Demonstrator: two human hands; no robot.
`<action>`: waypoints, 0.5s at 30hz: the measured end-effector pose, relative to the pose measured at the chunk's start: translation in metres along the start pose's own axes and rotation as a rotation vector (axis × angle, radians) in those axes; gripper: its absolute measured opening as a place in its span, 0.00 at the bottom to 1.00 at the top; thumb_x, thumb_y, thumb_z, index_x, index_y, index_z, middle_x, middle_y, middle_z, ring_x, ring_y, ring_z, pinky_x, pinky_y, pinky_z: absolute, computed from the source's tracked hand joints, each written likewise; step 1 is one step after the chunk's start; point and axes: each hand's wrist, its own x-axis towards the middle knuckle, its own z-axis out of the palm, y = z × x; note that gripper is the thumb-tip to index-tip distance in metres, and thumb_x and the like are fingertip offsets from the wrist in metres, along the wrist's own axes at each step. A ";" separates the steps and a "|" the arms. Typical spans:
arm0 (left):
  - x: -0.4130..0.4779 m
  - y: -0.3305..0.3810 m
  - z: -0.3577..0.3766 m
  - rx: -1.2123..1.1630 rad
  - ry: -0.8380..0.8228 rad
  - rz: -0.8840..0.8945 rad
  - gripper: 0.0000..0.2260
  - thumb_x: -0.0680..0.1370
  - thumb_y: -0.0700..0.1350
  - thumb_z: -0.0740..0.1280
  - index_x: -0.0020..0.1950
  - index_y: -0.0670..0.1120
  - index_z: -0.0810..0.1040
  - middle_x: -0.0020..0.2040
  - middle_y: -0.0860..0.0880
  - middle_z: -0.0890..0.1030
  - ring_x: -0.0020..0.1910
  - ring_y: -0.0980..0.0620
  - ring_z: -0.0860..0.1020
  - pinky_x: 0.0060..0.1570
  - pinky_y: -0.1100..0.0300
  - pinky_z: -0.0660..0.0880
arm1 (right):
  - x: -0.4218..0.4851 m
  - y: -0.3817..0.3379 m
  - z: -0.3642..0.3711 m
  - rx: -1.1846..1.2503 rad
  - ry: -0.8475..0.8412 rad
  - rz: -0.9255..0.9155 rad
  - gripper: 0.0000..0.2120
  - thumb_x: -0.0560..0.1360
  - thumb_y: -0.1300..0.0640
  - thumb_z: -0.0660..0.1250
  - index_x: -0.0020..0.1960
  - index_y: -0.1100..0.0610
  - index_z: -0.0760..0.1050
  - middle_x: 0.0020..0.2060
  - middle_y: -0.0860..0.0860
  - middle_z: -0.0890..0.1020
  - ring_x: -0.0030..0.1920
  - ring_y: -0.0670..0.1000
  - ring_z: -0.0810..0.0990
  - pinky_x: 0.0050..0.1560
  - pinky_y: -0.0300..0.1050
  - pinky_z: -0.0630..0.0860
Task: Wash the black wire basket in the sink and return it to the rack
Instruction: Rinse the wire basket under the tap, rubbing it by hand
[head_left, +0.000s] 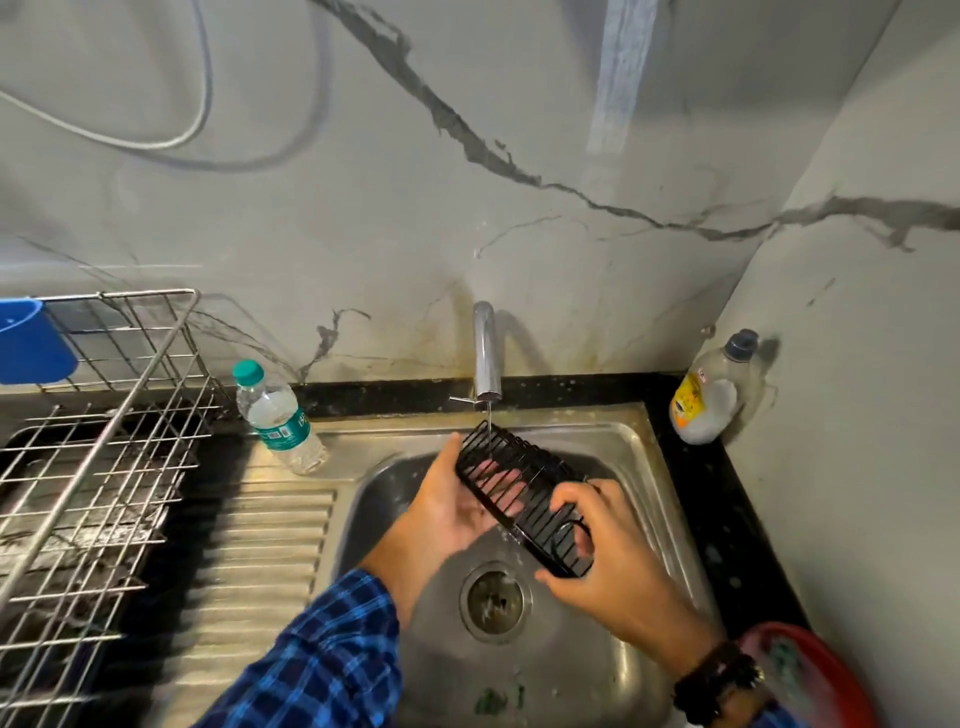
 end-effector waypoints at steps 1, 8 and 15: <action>-0.001 -0.006 0.003 -0.058 0.069 0.039 0.24 0.82 0.59 0.61 0.57 0.37 0.81 0.51 0.37 0.85 0.50 0.42 0.85 0.50 0.48 0.83 | 0.000 0.004 0.002 -0.037 -0.038 -0.018 0.31 0.65 0.51 0.79 0.59 0.35 0.66 0.61 0.36 0.63 0.56 0.40 0.75 0.56 0.38 0.77; -0.013 -0.046 -0.005 -0.312 0.180 0.202 0.23 0.80 0.62 0.61 0.64 0.46 0.78 0.49 0.47 0.87 0.44 0.52 0.86 0.55 0.51 0.81 | -0.003 0.001 0.011 -0.221 0.046 0.025 0.34 0.76 0.31 0.57 0.78 0.42 0.57 0.66 0.36 0.68 0.67 0.41 0.68 0.64 0.41 0.68; -0.027 -0.060 0.000 -0.217 0.203 0.314 0.22 0.80 0.64 0.57 0.56 0.48 0.79 0.45 0.49 0.88 0.22 0.59 0.70 0.31 0.65 0.77 | 0.070 -0.007 0.009 0.142 -0.177 0.485 0.27 0.81 0.35 0.53 0.73 0.46 0.70 0.71 0.45 0.72 0.70 0.49 0.70 0.73 0.54 0.64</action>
